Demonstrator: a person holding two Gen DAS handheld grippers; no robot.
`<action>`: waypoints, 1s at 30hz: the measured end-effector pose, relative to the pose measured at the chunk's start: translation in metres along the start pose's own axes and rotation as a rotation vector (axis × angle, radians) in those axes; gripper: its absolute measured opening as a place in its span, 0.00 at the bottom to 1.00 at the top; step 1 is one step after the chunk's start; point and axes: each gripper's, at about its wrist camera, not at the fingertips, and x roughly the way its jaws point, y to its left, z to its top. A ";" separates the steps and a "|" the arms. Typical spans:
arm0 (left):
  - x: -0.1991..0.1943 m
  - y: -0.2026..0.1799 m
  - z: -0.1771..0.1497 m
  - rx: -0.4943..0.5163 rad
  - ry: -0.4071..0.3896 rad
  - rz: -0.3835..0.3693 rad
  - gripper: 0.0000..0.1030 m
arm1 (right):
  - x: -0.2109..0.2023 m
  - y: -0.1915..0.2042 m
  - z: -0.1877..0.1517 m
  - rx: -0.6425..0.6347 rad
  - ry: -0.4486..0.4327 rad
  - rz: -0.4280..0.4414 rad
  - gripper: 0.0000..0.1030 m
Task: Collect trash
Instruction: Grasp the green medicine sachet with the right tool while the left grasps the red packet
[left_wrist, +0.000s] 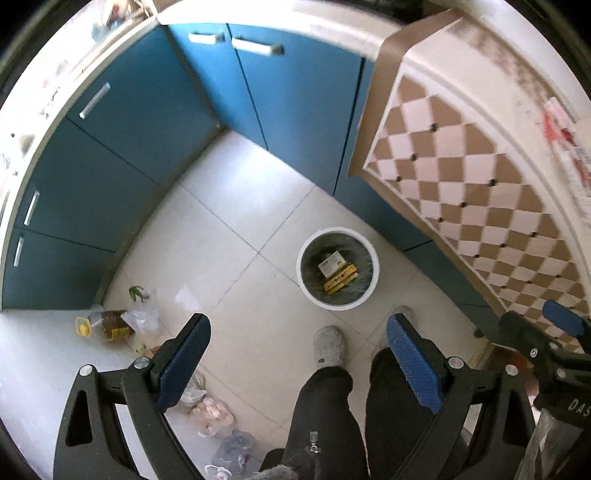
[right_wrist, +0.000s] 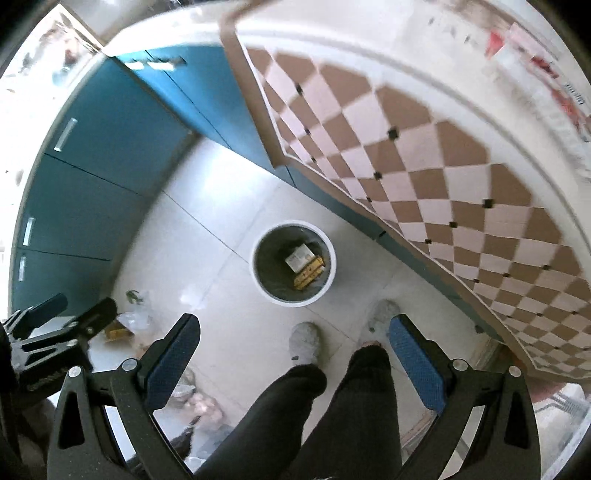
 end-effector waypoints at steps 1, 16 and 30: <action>-0.011 -0.004 0.000 0.005 -0.014 -0.001 0.94 | -0.009 0.002 -0.003 0.002 -0.008 0.010 1.00; -0.123 -0.198 0.099 0.276 -0.295 -0.035 1.00 | -0.170 -0.167 0.024 0.364 -0.291 0.052 1.00; -0.073 -0.400 0.156 0.473 -0.220 0.098 1.00 | -0.084 -0.414 0.030 0.681 -0.116 -0.173 0.68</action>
